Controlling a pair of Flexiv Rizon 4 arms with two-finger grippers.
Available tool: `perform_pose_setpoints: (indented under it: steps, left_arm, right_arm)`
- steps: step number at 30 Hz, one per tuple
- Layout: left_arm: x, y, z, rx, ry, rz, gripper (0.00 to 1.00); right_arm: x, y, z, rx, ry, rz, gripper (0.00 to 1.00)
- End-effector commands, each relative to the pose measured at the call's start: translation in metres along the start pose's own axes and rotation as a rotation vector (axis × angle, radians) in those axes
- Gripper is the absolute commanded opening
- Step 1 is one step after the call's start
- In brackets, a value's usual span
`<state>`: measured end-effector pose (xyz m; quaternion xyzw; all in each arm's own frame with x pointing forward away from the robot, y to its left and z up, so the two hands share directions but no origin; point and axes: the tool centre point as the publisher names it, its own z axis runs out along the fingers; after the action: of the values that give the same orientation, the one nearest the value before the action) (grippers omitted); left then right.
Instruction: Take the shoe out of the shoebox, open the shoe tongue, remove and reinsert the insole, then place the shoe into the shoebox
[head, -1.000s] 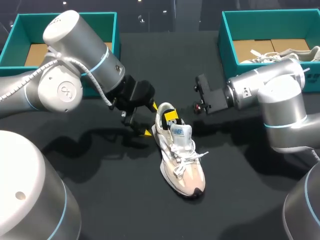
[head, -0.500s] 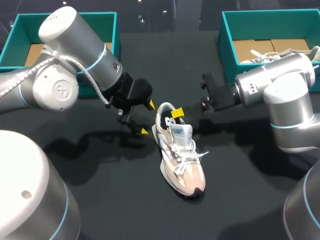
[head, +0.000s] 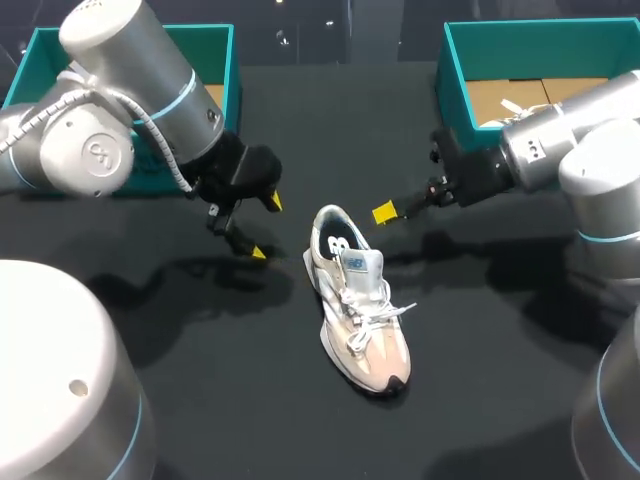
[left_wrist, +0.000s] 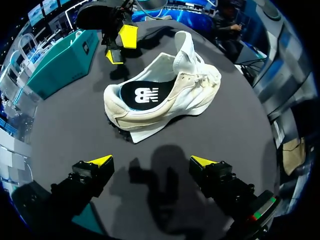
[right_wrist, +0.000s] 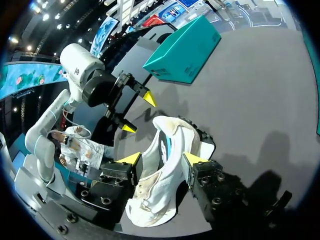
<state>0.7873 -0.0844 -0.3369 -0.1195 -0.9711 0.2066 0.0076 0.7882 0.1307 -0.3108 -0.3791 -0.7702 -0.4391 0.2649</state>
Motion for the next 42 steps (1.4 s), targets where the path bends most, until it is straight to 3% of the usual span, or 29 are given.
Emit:
perform_pose_setpoints:
  steps: [1, 14, 17, 18, 21, 27, 40, 42]
  left_arm:
    - [-0.002, 0.011, -0.023, 0.002, 0.027, 0.016, 1.00]
    - [-0.016, 0.041, -0.061, -0.048, 0.112, 0.070, 1.00]
    - [-0.018, 0.046, -0.068, -0.060, 0.130, 0.102, 1.00]
    - [-0.019, 0.047, -0.070, -0.060, 0.137, 0.110, 1.00]
    - [-0.021, 0.051, -0.079, -0.066, 0.148, 0.147, 1.00]
    - [-0.023, 0.055, -0.087, -0.073, 0.144, 0.168, 1.00]
    - [-0.024, 0.057, -0.088, -0.075, 0.149, 0.182, 1.00]
    - [-0.023, 0.063, -0.095, -0.067, 0.153, 0.218, 1.00]
  right_arm:
    - [0.005, 0.005, -0.024, 0.081, -0.069, 0.039, 0.49]
    - [0.014, 0.019, -0.055, 0.395, -0.332, 0.226, 0.44]
    - [0.019, 0.019, -0.058, 0.438, -0.418, 0.269, 0.38]
    - [0.022, 0.018, -0.058, 0.442, -0.444, 0.278, 0.31]
    - [0.030, 0.014, -0.057, 0.420, -0.496, 0.285, 0.00]
    - [0.053, 0.005, -0.039, 0.354, -0.722, 0.300, 0.00]
    - [0.053, 0.005, -0.039, 0.354, -0.722, 0.300, 0.00]
    - [0.059, 0.008, -0.019, 0.345, -0.753, 0.292, 0.00]
